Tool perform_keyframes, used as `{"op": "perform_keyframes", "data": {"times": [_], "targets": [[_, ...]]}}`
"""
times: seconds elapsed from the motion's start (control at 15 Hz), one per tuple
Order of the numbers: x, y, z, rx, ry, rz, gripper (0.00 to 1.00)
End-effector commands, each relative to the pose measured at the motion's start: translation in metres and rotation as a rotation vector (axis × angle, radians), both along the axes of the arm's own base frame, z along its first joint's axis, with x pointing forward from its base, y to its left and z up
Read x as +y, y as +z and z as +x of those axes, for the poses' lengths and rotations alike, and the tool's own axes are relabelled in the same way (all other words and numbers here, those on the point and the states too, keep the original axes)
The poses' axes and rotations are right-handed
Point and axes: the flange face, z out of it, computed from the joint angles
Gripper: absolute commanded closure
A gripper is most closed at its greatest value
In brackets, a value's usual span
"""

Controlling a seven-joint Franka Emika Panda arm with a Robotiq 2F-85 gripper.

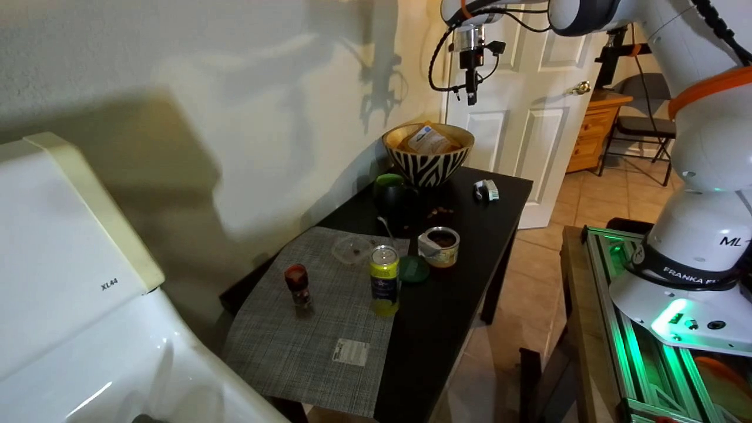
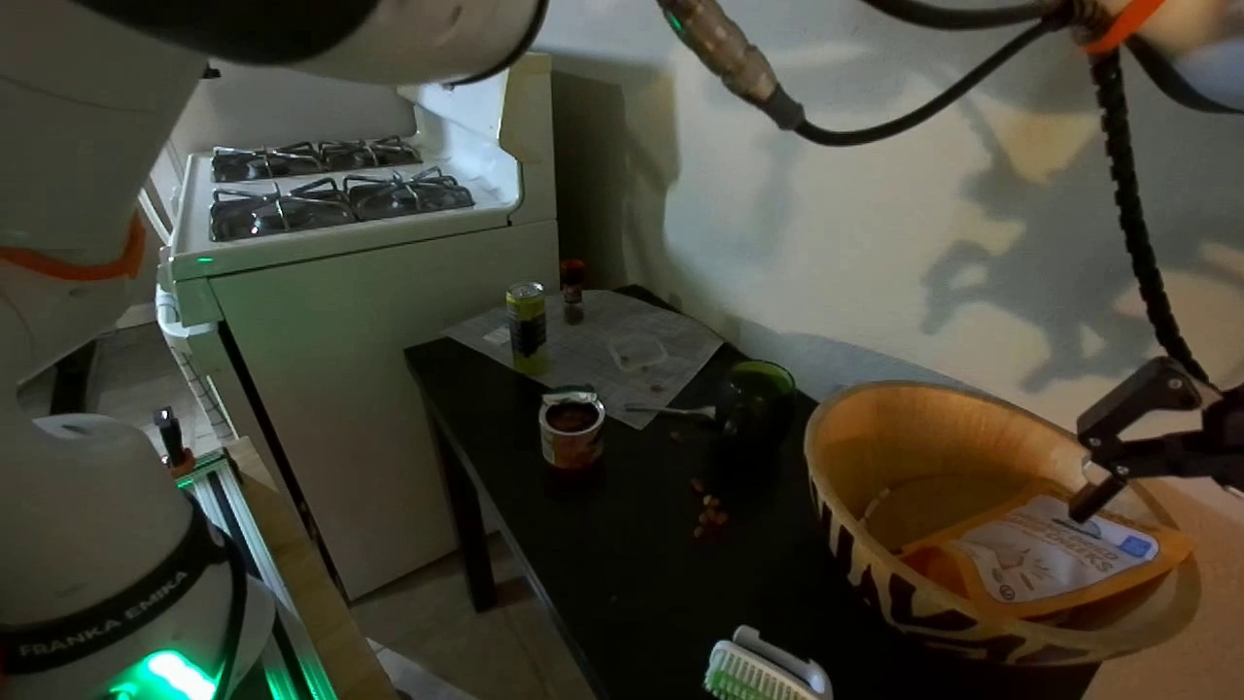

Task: Remove the orange bag from the dish

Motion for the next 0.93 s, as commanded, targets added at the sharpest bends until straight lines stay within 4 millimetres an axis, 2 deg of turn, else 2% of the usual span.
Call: {"op": "perform_keyframes", "data": {"times": [0.0,0.2,0.6,0.87], "targets": [[-0.001,0.0,0.003,0.0,0.05,0.02,0.0],[-0.002,-0.003,0.013,-0.003,0.111,0.038,0.0],[-0.029,-0.01,0.026,-0.363,0.009,0.051,0.0],[-0.053,-0.031,0.029,-0.568,-0.09,0.023,0.02]]}}
